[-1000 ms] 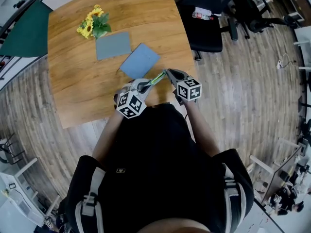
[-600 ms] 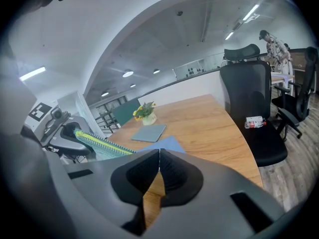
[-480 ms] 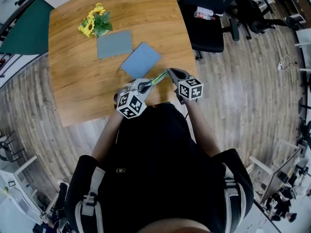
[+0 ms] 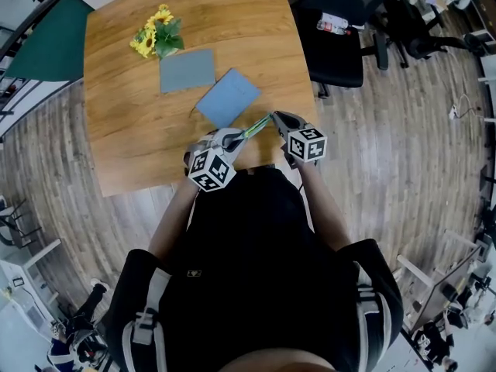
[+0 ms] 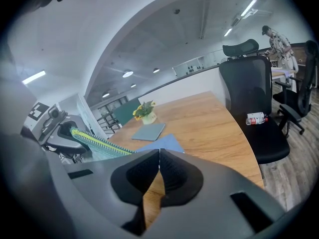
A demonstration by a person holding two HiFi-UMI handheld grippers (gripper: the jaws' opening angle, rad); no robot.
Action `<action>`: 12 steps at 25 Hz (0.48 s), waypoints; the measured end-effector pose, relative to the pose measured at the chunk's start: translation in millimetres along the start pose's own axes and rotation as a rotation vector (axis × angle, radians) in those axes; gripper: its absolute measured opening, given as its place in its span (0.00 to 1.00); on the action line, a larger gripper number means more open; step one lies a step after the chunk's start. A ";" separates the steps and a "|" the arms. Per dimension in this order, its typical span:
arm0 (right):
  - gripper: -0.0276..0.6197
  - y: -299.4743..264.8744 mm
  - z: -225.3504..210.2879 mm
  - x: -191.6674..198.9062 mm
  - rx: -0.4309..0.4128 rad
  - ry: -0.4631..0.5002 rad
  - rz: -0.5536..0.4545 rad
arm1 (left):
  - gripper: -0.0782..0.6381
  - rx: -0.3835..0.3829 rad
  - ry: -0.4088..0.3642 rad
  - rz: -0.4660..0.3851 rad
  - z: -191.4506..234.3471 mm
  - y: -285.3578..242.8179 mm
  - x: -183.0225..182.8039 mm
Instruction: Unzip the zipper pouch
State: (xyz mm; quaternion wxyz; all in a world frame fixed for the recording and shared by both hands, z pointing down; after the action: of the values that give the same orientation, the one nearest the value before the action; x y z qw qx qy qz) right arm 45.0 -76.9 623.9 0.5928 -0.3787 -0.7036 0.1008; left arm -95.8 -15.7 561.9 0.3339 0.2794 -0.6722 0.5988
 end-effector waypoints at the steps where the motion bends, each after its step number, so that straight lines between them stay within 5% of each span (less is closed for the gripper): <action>1: 0.05 0.0 -1.4 -0.9 -0.005 0.003 0.001 | 0.12 -0.005 0.003 0.003 -0.1 -0.9 -1.4; 12: 0.05 12.9 -26.5 -5.7 -0.050 0.029 0.005 | 0.12 -0.066 0.030 0.020 -13.5 -13.5 -25.4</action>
State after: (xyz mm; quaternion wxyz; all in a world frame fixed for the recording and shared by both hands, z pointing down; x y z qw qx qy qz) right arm 74.4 -79.8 619.2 0.5930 -0.3968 -0.6962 0.0793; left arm -68.0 -4.6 551.2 0.3468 0.2524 -0.6894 0.5837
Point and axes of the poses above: the fingertips, and each gripper's own axes: y backward along the fingers, z to its left, x out of its underside, the point moved 4 cm from there along y, backward along the fingers, and after that the axes turned 12 degrees about x, right-handed, at the moved point
